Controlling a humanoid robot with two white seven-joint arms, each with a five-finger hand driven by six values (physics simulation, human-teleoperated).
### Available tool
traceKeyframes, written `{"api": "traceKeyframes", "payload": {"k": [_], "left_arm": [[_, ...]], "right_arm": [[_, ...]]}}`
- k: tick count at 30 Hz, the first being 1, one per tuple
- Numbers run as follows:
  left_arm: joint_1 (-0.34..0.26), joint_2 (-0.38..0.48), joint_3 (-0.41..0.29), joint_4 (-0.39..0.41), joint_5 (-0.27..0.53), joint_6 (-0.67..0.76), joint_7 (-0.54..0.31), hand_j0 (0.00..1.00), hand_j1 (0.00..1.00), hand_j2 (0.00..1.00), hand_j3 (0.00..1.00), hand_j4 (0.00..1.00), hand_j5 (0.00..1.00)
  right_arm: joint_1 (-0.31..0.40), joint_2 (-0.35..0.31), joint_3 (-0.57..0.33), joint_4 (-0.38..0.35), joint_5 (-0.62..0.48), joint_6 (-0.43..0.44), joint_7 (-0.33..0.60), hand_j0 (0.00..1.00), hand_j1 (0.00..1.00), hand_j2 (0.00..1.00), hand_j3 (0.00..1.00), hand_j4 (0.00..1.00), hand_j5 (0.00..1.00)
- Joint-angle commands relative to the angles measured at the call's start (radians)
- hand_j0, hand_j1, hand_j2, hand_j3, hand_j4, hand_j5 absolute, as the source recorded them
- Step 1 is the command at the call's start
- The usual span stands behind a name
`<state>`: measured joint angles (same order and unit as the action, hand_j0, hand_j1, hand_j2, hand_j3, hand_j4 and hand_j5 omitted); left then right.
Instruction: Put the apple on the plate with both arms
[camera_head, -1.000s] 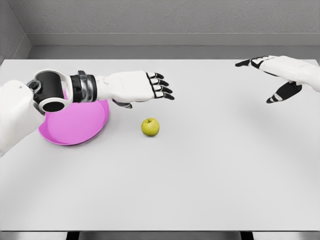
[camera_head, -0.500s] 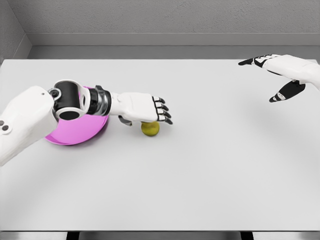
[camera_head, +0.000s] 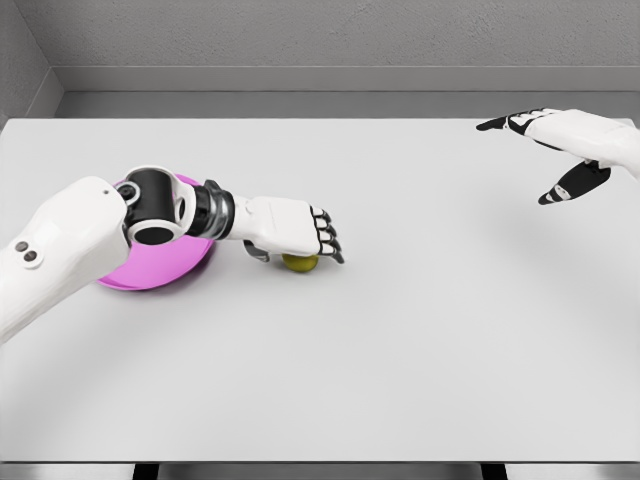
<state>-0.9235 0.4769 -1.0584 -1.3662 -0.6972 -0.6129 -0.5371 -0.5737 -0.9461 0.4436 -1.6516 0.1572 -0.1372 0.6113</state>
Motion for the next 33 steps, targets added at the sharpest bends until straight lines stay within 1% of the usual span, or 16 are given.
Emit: {"api": "traceKeyframes", "payload": {"k": [1,4,6,7,9,10,18,21,22,23,25,26,27,28,31,33], "left_arm": [[0.0,0.0,-0.002,0.001,0.002,0.002,0.0,0.79,0.79,0.79,0.79,0.79,0.79],[0.0,0.0,-0.009,-0.001,0.002,0.002,0.002,0.75,0.75,0.75,0.75,0.75,0.75],[0.002,0.0,-0.009,-0.004,0.004,0.002,0.002,0.73,0.73,0.73,0.73,0.73,0.73],[0.0,0.0,-0.009,-0.004,0.005,0.002,0.002,0.72,0.72,0.72,0.72,0.72,0.72],[0.0,0.0,-0.011,-0.002,0.001,0.002,0.0,0.66,0.66,0.66,0.66,0.66,0.66],[0.0,0.0,-0.011,-0.002,-0.001,0.002,0.0,0.6,0.6,0.6,0.6,0.6,0.6],[0.003,0.0,-0.014,-0.005,-0.005,0.002,-0.001,0.59,0.59,0.59,0.59,0.59,0.59],[0.003,0.0,-0.017,-0.002,-0.005,0.002,-0.001,0.57,0.57,0.57,0.57,0.57,0.57],[0.005,0.0,-0.017,-0.002,-0.005,0.002,-0.001,0.53,0.53,0.53,0.53,0.53,0.53],[0.005,0.002,-0.017,-0.002,-0.005,0.002,-0.003,0.52,0.52,0.52,0.52,0.52,0.52],[0.005,0.002,-0.017,-0.004,-0.001,0.002,-0.047,0.36,0.36,0.36,0.36,0.36,0.36],[0.005,0.002,-0.015,-0.005,-0.001,0.002,-0.049,0.36,0.36,0.36,0.36,0.36,0.36],[0.005,0.003,-0.015,-0.007,0.001,0.002,-0.049,0.25,0.25,0.25,0.25,0.25,0.25],[0.006,0.005,-0.009,-0.014,0.004,0.002,-0.047,0.22,0.22,0.22,0.22,0.22,0.22],[0.003,0.014,0.006,-0.019,0.031,0.002,-0.04,0.22,0.22,0.22,0.22,0.22,0.22],[0.012,0.022,0.061,-0.02,0.064,0.002,-0.04,0.22,0.22,0.22,0.22,0.22,0.22]], "right_arm": [[0.0,-0.002,0.0,-0.001,-0.002,0.001,0.0,1.0,1.0,1.0,1.0,1.0,1.0],[0.002,-0.002,0.001,-0.001,-0.002,0.001,0.0,1.0,1.0,1.0,1.0,1.0,1.0],[0.02,-0.023,-0.003,-0.007,-0.002,0.001,0.0,1.0,1.0,1.0,1.0,1.0,1.0],[0.02,-0.022,-0.011,-0.007,-0.002,0.001,0.0,1.0,1.0,1.0,1.0,1.0,1.0],[0.02,-0.022,-0.016,-0.005,-0.002,0.001,0.0,1.0,1.0,1.0,1.0,1.0,1.0],[0.02,-0.022,-0.019,-0.007,-0.002,0.001,0.0,1.0,1.0,1.0,1.0,1.0,1.0],[0.021,-0.023,-0.019,-0.001,-0.002,0.001,0.0,1.0,1.0,1.0,1.0,1.0,1.0],[0.02,-0.023,-0.02,-0.002,-0.002,0.001,0.0,1.0,1.0,1.0,1.0,1.0,1.0],[0.02,-0.022,-0.02,-0.001,-0.002,0.001,0.0,1.0,1.0,1.0,1.0,1.0,1.0],[0.018,-0.02,-0.02,0.001,-0.002,0.001,0.0,1.0,1.0,1.0,1.0,1.0,1.0],[0.018,-0.019,-0.02,0.001,-0.002,0.001,0.0,1.0,1.0,1.0,1.0,1.0,1.0],[0.018,-0.019,-0.02,0.001,-0.002,0.001,0.0,1.0,1.0,1.0,1.0,1.0,1.0],[0.018,-0.019,-0.02,0.001,-0.002,0.001,0.0,1.0,1.0,1.0,1.0,1.0,1.0],[0.018,-0.02,-0.02,-0.001,-0.002,0.001,0.0,1.0,1.0,1.0,1.0,1.0,1.0],[0.018,-0.02,-0.02,-0.001,-0.002,0.001,0.0,1.0,1.0,1.0,1.0,1.0,1.0],[0.018,-0.019,-0.02,-0.001,-0.002,0.001,0.0,1.0,1.0,1.0,1.0,1.0,1.0]]}}
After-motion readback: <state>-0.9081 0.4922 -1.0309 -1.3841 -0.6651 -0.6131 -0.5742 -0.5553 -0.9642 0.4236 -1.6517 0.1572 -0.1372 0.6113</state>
